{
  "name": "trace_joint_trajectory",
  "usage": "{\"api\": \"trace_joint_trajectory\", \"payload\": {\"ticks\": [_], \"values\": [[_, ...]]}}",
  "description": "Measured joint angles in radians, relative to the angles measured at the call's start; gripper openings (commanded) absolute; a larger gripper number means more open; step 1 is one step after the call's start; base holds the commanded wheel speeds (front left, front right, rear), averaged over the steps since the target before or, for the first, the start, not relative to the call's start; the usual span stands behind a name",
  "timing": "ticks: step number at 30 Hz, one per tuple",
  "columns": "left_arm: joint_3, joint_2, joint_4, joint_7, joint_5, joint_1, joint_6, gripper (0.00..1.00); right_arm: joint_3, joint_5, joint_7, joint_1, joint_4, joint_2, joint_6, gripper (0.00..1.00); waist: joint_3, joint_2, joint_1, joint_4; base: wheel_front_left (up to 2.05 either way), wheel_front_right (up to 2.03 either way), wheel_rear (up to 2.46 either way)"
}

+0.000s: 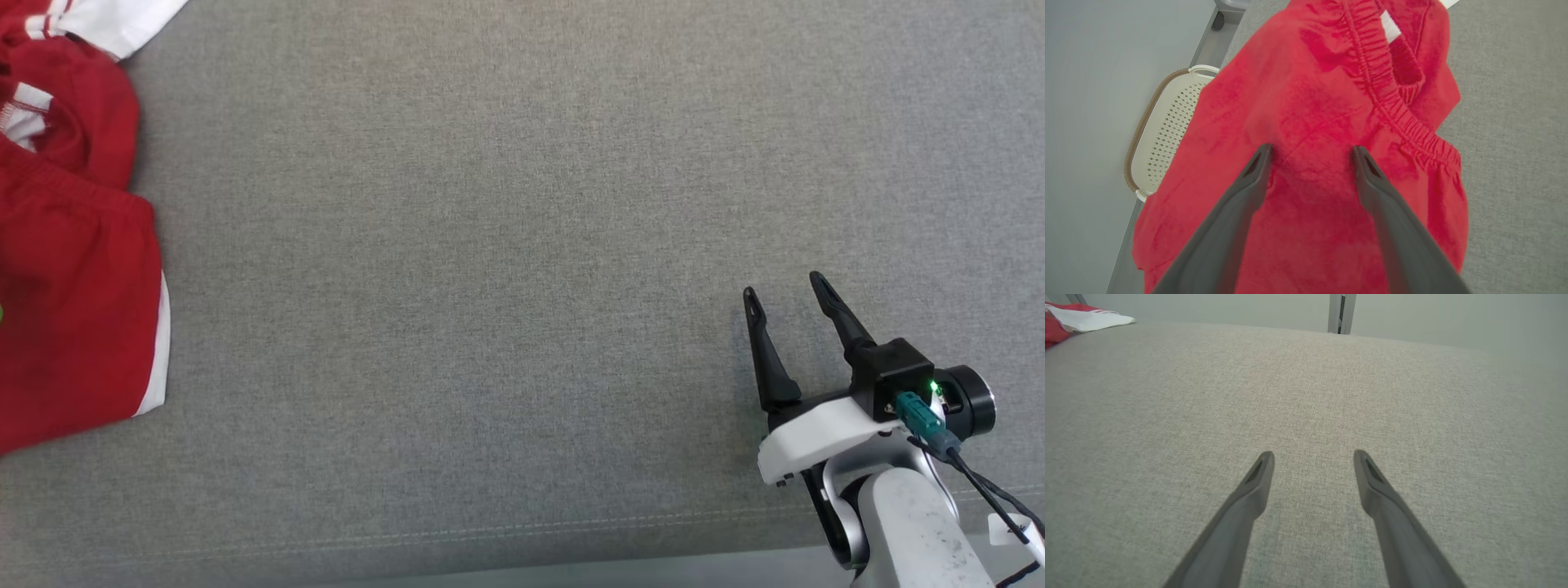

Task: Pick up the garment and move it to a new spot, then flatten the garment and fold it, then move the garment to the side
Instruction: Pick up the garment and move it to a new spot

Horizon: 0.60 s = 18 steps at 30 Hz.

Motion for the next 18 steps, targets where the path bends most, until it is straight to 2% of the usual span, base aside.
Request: {"api": "trace_joint_trajectory", "payload": {"ticks": [8,9,10,11,12,18], "values": [[0.006,0.017,0.054,-0.024,0.004,-0.009,0.022,1.0,0.003,-0.006,0.004,-0.01,-0.015,-0.012,0.0,1.0,0.082,0.0,0.0,-0.02,0.0,0.0,0.0],[0.007,0.019,0.062,-0.03,0.004,-0.011,0.021,0.79,0.002,-0.006,0.005,-0.012,-0.016,-0.014,0.0,1.0,0.09,0.0,0.0,-0.022,0.0,0.0,0.0],[0.007,0.019,0.069,-0.039,0.004,-0.014,0.018,0.46,0.002,-0.006,0.004,-0.014,-0.017,-0.016,0.0,1.0,0.096,0.0,0.0,-0.024,0.0,0.0,0.0],[0.007,0.019,0.075,-0.052,0.004,-0.016,0.016,0.26,0.002,-0.006,0.004,-0.015,-0.017,-0.018,0.0,1.0,0.102,0.0,-0.0001,-0.026,0.0,0.0,0.0],[0.006,0.019,0.08,-0.063,0.004,-0.017,0.015,0.0,0.001,-0.006,0.004,-0.016,-0.017,-0.018,0.0,1.0,0.106,0.0,-0.0001,-0.028,0.0,0.0,0.0],[-0.009,0.0,0.114,-0.127,0.003,-0.017,-0.019,0.0,0.003,-0.006,0.0,-0.019,-0.002,-0.017,0.0,1.0,0.089,0.0,-0.0001,-0.024,0.0,0.0,0.0]]}}
